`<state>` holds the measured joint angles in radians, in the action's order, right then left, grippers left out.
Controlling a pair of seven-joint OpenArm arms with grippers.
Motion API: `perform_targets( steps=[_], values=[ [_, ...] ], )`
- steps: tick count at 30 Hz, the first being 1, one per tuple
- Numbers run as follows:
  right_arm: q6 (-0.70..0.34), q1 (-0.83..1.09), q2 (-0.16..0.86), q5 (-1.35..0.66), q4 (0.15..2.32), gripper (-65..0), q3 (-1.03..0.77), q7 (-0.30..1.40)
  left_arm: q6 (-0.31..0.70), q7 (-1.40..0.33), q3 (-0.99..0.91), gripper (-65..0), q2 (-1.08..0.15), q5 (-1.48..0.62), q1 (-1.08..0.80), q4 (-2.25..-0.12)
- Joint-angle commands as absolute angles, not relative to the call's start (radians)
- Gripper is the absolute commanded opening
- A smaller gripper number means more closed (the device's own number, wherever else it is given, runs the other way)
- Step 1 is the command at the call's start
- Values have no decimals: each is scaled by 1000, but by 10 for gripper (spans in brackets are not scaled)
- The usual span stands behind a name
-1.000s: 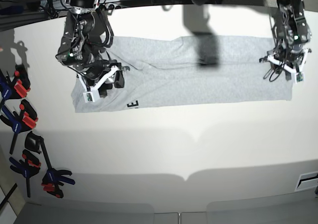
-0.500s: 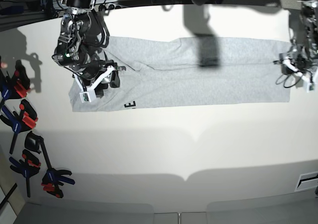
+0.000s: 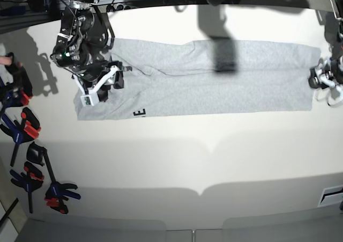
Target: Fold the T-shirt properly
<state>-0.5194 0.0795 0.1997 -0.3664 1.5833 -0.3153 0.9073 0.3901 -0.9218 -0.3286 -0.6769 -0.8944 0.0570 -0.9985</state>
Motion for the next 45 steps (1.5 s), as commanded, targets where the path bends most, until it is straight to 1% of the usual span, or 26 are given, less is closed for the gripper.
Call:
perform_targets(
  steps=[1, 5, 9, 13, 18, 21, 26, 27, 28, 29, 30, 31, 32, 36, 39, 45],
  values=[
    [-520, 62, 210, -378, 1626, -383, -319, 896, 410, -939, -333, -289, -699, -918, 83, -962],
    [-520, 62, 210, -378, 1723, -383, -319, 929, 511, -1005, -333, -289, -699, -989, 138, -814],
    [-520, 62, 210, -378, 1807, -383, -319, 953, 572, -1081, -333, -289, -699, -1024, 141, -758],
    [-519, 62, 210, -378, 1883, -383, -319, 970, 601, -1138, -333, -289, -698, -1038, 138, -742],
    [-519, 62, 210, -378, 1937, -383, -319, 987, 640, -1241, -333, -289, -686, -1159, 121, -741],
    [-519, 62, 210, -378, 1959, -383, -319, 1003, 641, -1235, -333, -289, -676, -1160, 100, -741],
    [-519, 62, 210, -379, 1973, -383, -319, 1006, 641, -1152, -333, -294, -674, -1153, 78, -741],
    [-519, 62, 210, -379, 1973, -383, -319, 1007, 641, -1145, -333, -308, -675, -1153, 78, -741],
    [-519, 62, 210, -379, 1973, -383, -319, 1010, 641, -1137, -333, -344, -676, -1153, 78, -741],
    [-519, 62, 210, -378, 1973, -383, -319, 1011, 641, -1127, -333, -404, -677, -1153, 78, -741],
    [-519, 62, 210, -378, 1973, -383, -319, 1012, 641, -1119, -333, -493, -680, -1153, 81, -741],
    [-519, 62, 210, -378, 1973, -383, -319, 1012, 641, -1114, -333, -596, -683, -1153, 84, -742],
    [-519, 62, 210, -379, 1973, -383, -319, 1012, 641, -1108, -333, -650, -685, -1154, 86, -743],
    [-518, 62, 210, -379, 1974, -383, -319, 1011, 645, -1081, -336, -650, -697, -1135, 92, -780],
    [-518, 62, 210, -399, 1975, -383, -319, 1012, 642, -1040, -368, -650, -698, -1027, 91, -846],
    [-518, 62, 210, -435, 1975, -383, -319, 1028, 508, -981, -432, -650, -698, -797, 86, -1033]
  ],
)
